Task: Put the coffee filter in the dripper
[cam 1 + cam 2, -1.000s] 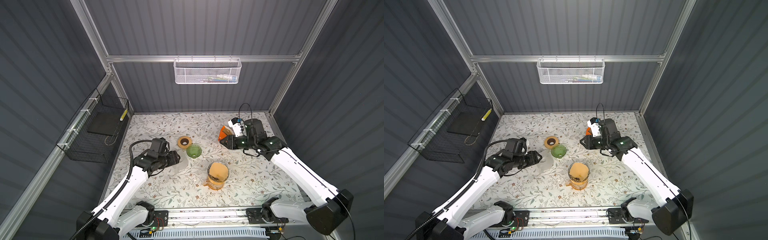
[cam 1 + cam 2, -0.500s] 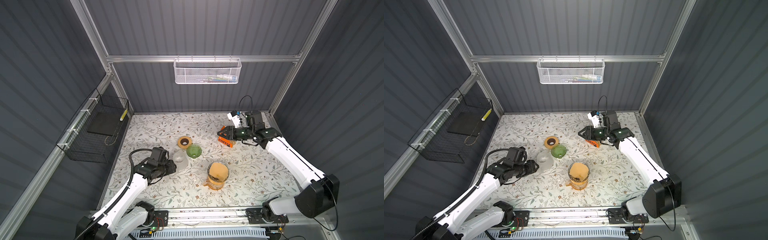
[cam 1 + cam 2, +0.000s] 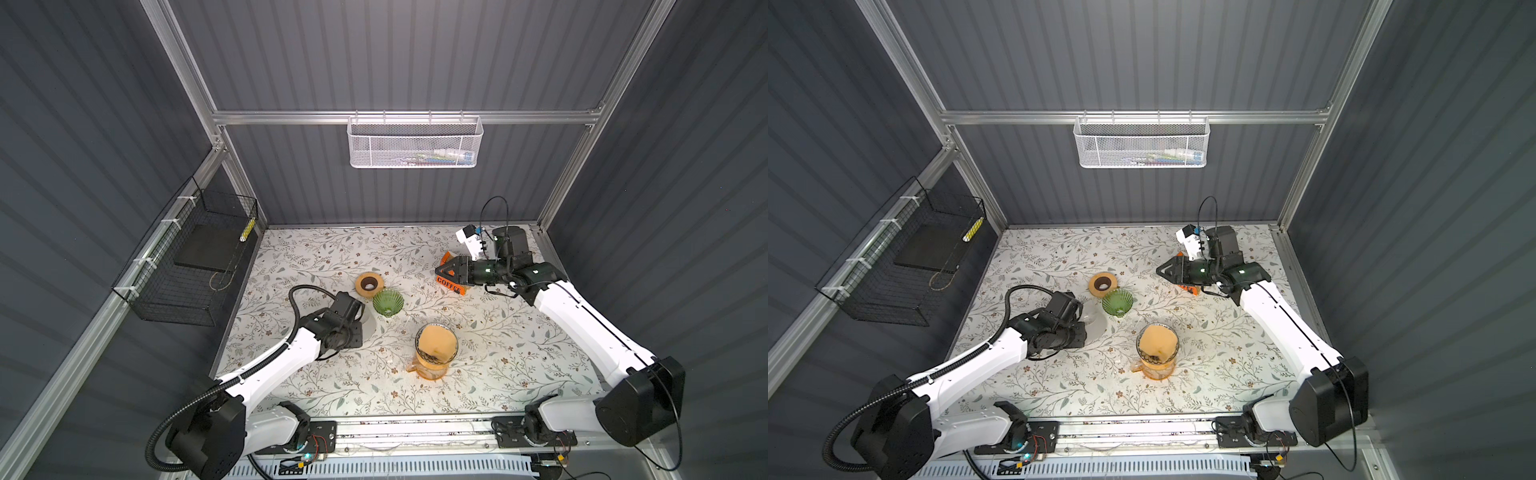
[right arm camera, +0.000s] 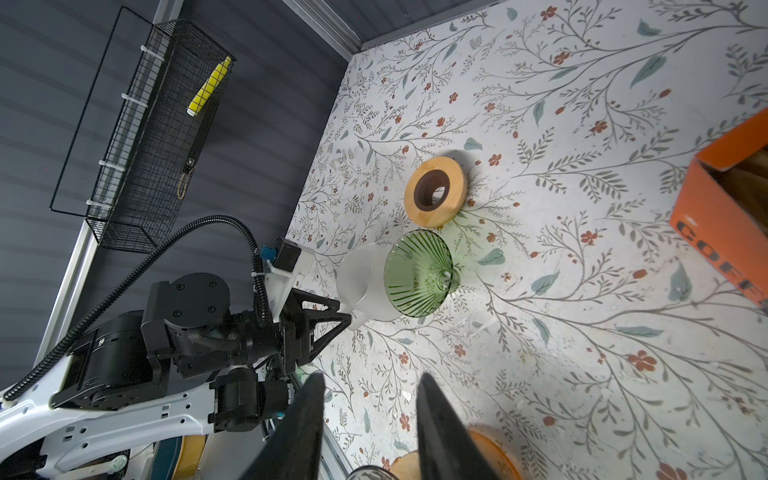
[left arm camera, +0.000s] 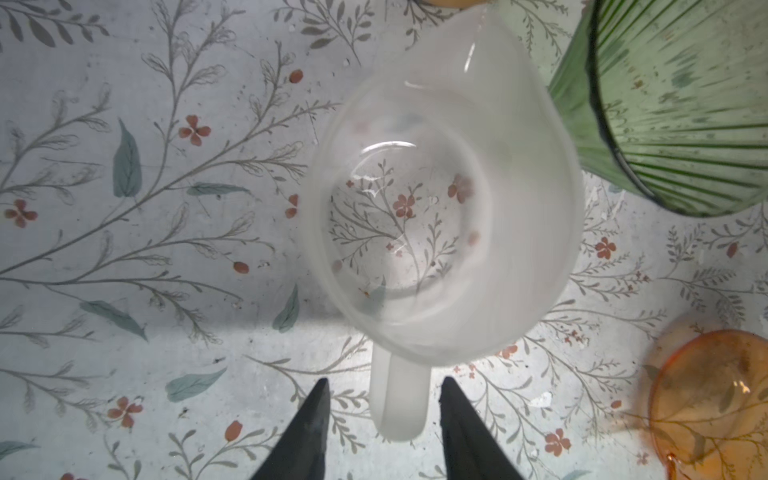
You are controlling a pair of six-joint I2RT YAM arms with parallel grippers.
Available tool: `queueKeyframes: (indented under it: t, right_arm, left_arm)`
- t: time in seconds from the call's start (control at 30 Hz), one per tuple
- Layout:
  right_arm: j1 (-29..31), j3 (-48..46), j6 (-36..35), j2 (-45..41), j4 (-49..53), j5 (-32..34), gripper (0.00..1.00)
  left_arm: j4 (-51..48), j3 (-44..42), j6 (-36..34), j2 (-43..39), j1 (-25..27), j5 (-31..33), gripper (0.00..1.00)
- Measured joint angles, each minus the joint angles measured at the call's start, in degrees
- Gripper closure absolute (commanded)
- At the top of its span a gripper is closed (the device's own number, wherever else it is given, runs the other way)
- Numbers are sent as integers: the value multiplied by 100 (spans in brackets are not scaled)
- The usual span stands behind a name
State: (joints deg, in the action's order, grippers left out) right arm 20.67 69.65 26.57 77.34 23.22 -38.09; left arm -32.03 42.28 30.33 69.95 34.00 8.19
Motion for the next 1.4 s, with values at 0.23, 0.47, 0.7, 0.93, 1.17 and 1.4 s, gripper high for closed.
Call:
queueKeyframes:
  t: [0.23,0.47,0.7,0.93,1.17,1.4]
  right_arm:
    - [0,-7,0,-111,13,37,62]
    - [0,-116,0,-114,15,59,62]
    - [0,-208,0,-131,9,61,63]
    - [0,-291,0,-210,7,63,63]
    - [0,-295,2,-210,0,76,63]
    - [0,-295,24,-219,-2,76,64]
  left_arm:
    - [173,-2,-17,160,0,109,63]
    - [190,-2,-35,219,9,131,65]
    - [188,-2,-39,507,22,140,68]
    - [192,-2,-109,570,46,199,78]
    - [162,-2,-125,566,61,256,93]
    - [-107,-52,-118,332,114,254,98]
